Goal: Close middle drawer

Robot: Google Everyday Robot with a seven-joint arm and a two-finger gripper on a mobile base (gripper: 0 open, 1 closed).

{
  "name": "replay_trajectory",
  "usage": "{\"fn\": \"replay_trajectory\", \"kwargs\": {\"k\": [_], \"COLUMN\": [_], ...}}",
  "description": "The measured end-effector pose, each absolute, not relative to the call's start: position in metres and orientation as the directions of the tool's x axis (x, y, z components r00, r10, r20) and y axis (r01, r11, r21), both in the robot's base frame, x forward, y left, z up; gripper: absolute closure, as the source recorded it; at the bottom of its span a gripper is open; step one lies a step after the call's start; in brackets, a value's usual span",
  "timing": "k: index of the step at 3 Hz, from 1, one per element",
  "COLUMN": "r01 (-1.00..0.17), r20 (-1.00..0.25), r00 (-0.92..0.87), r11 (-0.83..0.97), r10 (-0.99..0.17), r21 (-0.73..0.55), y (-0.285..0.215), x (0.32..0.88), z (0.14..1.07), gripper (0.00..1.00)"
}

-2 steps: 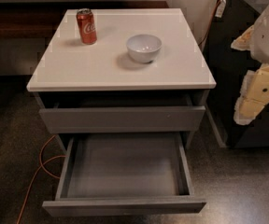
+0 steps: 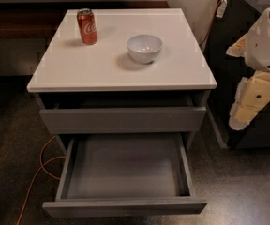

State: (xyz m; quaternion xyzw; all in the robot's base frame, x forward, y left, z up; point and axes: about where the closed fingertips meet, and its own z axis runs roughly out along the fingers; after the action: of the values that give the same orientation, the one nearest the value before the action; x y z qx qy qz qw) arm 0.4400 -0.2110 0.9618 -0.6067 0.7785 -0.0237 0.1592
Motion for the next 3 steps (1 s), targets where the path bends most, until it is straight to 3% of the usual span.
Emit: {"fn": "replay_trajectory", "kwargs": {"k": [3], "r01": [-0.971], "r20": [-0.19], "r00": [-0.15], "r11": [0.18], "r10": [-0.97], "r21": [-0.155], "y": [-0.176], "x": [0.442], "z": [0.891], "gripper": [0.0]}}
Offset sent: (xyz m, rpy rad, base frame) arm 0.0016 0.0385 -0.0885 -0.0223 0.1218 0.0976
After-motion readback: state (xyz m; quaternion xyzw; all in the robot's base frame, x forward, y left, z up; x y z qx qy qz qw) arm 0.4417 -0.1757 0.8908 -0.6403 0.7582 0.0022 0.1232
